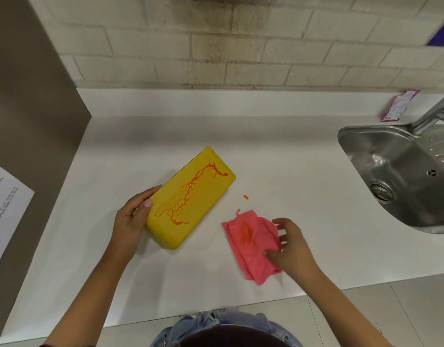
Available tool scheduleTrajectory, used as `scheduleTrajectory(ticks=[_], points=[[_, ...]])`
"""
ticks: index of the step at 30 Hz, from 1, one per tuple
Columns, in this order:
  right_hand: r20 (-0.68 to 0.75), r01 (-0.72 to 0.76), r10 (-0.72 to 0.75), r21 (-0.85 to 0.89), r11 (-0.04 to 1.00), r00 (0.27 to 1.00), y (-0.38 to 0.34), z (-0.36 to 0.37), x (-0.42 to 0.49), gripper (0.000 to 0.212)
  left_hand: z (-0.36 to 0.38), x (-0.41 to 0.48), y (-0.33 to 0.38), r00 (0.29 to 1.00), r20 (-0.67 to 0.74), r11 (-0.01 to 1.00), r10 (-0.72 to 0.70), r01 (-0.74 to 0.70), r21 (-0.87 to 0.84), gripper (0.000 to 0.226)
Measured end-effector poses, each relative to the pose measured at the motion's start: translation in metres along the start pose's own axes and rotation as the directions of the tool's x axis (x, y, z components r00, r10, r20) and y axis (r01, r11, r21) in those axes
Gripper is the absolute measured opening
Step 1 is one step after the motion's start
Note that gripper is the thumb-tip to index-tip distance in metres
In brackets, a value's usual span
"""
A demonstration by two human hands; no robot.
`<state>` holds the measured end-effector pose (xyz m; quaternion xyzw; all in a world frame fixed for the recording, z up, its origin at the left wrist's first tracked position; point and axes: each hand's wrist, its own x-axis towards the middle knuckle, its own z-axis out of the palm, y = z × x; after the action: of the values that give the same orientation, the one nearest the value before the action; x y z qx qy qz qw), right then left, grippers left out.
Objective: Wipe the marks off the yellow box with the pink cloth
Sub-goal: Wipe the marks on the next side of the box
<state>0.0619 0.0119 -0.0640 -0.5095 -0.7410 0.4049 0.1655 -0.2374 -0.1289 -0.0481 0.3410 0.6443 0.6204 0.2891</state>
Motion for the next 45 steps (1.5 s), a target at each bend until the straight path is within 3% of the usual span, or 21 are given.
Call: scheduleTrajectory(ticks=[3,5,10,13,18,22,27,30,32,34,36,37,39,42,45], points=[[-0.064,0.227,-0.259,-0.315,0.922,0.964,-0.002,0.003,-0.014,0.045,0.000,0.000,-0.001,1.000,-0.010,1.000,0.002,-0.002,0.002,0.033],[0.027,0.332,-0.355,-0.423,0.843,0.935,-0.004,0.004,-0.025,0.045,0.001,0.000,-0.001,1.000,-0.008,1.000,0.006,-0.006,0.013,0.034],[0.299,0.474,-0.368,-0.538,0.697,0.880,0.002,0.012,-0.042,0.047,0.001,0.000,-0.001,1.000,0.004,1.000,0.005,-0.005,0.022,0.038],[0.287,0.516,-0.431,-0.546,0.660,0.855,0.004,0.015,-0.044,0.029,0.001,-0.001,-0.003,1.000,0.003,0.999,0.003,-0.004,0.035,0.038],[0.327,0.578,-0.479,-0.535,0.617,0.814,0.002,0.012,-0.040,0.027,0.002,-0.001,-0.003,1.000,0.012,0.999,0.005,-0.006,0.038,0.040],[0.489,0.656,-0.439,-0.528,0.540,0.754,-0.023,-0.006,-0.025,0.012,0.001,-0.002,-0.002,1.000,0.013,0.999,0.010,-0.011,0.048,0.041],[0.584,0.723,-0.429,-0.522,0.452,0.689,-0.064,-0.002,0.031,0.026,0.000,-0.001,-0.002,1.000,0.011,0.999,0.003,-0.004,0.048,0.040],[0.630,0.740,-0.399,-0.493,0.458,0.667,-0.076,0.018,0.058,0.026,0.000,-0.001,-0.003,1.000,0.009,0.999,0.001,-0.002,0.040,0.040],[0.638,0.715,-0.349,-0.505,0.483,0.686,-0.073,0.028,0.067,0.036,0.000,-0.001,-0.003,1.000,0.008,0.999,-0.001,0.000,0.040,0.040],[0.579,0.662,-0.351,-0.507,0.551,0.736,-0.066,0.030,0.068,0.042,0.001,0.001,-0.002,1.000,0.006,0.999,-0.001,0.001,0.038,0.041],[0.438,0.655,-0.488,-0.473,0.589,0.755,-0.058,0.026,0.060,0.028,0.002,0.001,0.000,1.000,0.006,0.999,0.006,-0.006,0.033,0.040],[0.351,0.682,-0.589,-0.459,0.570,0.728,-0.052,0.024,0.055,0.019,0.001,0.001,0.000,1.000,0.003,0.999,0.008,-0.008,0.031,0.040],[0.268,0.766,-0.749,-0.452,0.457,0.606,-0.036,0.024,0.039,0.011,0.000,0.000,0.001,1.000,-0.002,0.999,0.004,-0.004,0.033,0.039],[0.411,0.884,-0.813,-0.396,0.247,0.412,-0.010,0.027,0.019,0.014,-0.001,-0.001,0.000,1.000,0.000,0.999,-0.006,0.006,0.033,0.037],[0.519,0.899,-0.754,-0.379,0.220,0.403,0.001,0.026,0.016,0.022,-0.001,-0.001,0.000,1.000,0.003,0.999,0.002,-0.002,0.046,0.040]])
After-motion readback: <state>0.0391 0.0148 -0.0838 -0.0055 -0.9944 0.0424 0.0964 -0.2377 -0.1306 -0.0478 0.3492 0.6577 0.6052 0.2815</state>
